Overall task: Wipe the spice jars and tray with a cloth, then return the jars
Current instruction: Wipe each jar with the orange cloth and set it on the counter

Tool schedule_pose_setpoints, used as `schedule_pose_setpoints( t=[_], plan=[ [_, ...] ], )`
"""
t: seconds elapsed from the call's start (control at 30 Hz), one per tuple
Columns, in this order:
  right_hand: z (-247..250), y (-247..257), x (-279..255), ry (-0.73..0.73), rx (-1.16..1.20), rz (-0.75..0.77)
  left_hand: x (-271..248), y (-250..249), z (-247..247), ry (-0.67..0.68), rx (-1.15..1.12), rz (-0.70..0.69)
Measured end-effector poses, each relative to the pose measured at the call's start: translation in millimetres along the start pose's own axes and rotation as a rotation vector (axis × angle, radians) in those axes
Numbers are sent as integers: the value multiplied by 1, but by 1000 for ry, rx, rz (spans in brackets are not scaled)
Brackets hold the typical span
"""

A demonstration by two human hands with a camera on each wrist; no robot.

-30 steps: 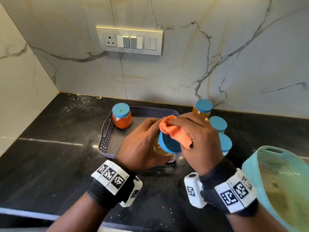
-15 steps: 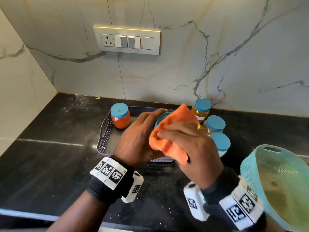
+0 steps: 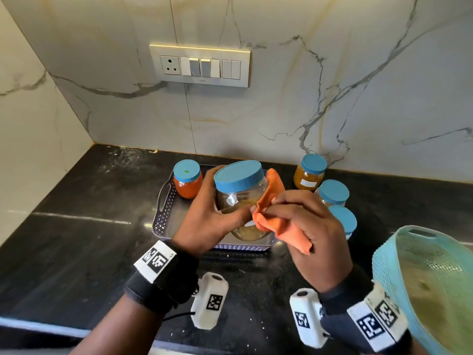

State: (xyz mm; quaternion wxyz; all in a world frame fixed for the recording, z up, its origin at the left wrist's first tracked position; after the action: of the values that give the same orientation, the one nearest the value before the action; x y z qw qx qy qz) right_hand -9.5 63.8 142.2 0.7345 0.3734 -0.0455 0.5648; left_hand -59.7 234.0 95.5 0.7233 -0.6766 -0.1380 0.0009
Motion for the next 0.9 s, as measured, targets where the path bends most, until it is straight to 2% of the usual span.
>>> schedule_pose_setpoints(
  t=[0.1,0.2,0.37,0.43,0.53,0.63,0.8,0.9],
  plan=[
    [16,-12,15,-89,7,-37,0,4,-13,63,-52,37],
    [28,-8,26,-152,35,3,5,0,-17,46,-85,40],
    [-4,3,-8,-8,-20,69,6,-8,4,-81,-62,-9],
    [-6,1,-11,-3,2,75,5,-7,0,-35,-55,3],
    [14,-4,9,-109,34,30,5,-7,-12,54,-53,30],
    [30,-3,27,-161,52,23,9,-9,-17,65,-72,15],
    [4,9,-1,9,-36,104,10,-13,0,-31,-111,-16],
    [0,6,-7,26,-18,105,8,-9,0,14,-89,10]
  ],
)
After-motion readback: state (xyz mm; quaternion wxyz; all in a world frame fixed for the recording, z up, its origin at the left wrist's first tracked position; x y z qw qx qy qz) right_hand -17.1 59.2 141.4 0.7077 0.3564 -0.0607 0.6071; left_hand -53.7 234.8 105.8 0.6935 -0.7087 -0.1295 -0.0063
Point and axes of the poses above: each hand's wrist, its own x-axis towards the middle knuckle, its own z-axis out of the back of the hand, y = z × x, the point moved 9 cm from there along x, towards the middle knuckle, and after that the axes turned 15 degrees about y, right-handed, at the moved point
